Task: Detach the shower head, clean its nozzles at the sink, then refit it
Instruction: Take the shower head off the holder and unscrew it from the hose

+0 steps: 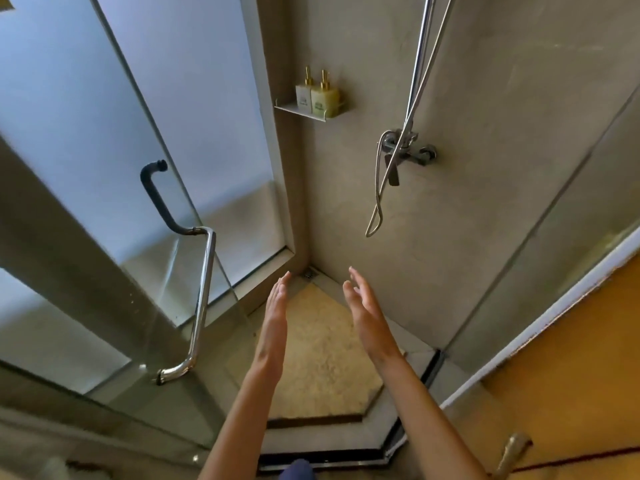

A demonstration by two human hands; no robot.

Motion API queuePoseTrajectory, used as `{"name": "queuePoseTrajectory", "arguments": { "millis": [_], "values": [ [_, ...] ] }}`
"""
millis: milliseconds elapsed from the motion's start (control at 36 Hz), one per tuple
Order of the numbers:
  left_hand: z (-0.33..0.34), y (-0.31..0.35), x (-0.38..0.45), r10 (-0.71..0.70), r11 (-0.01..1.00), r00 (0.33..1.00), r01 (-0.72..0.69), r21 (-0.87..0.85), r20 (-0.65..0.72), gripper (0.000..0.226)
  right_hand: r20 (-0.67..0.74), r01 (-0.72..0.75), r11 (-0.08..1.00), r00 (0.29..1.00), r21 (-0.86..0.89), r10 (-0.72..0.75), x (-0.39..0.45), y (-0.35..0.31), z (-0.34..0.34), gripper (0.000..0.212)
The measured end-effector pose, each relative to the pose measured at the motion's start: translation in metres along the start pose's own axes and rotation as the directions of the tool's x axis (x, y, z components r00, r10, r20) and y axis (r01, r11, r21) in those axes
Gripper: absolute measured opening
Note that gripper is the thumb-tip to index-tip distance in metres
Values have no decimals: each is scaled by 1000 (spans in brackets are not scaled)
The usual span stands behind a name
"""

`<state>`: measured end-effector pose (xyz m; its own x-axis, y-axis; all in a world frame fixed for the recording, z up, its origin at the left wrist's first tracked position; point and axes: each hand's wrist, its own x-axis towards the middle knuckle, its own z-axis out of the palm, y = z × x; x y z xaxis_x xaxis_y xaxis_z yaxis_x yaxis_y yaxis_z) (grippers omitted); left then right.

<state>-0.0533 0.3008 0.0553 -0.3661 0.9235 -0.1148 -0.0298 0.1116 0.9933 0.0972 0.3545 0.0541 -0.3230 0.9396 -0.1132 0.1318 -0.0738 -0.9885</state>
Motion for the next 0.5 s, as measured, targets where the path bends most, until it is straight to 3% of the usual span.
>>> {"name": "queuePoseTrajectory", "arguments": {
  "millis": [278,500],
  "values": [
    [20,10,53,15,1000,1000,-15,15,14,66,-47,10,999,999,49,-7,48,-2,-22,60],
    [38,18,121,25,1000,998,-25,0,64,50,-162,13,999,987,36,-7,95,6,-54,68]
  ]
}}
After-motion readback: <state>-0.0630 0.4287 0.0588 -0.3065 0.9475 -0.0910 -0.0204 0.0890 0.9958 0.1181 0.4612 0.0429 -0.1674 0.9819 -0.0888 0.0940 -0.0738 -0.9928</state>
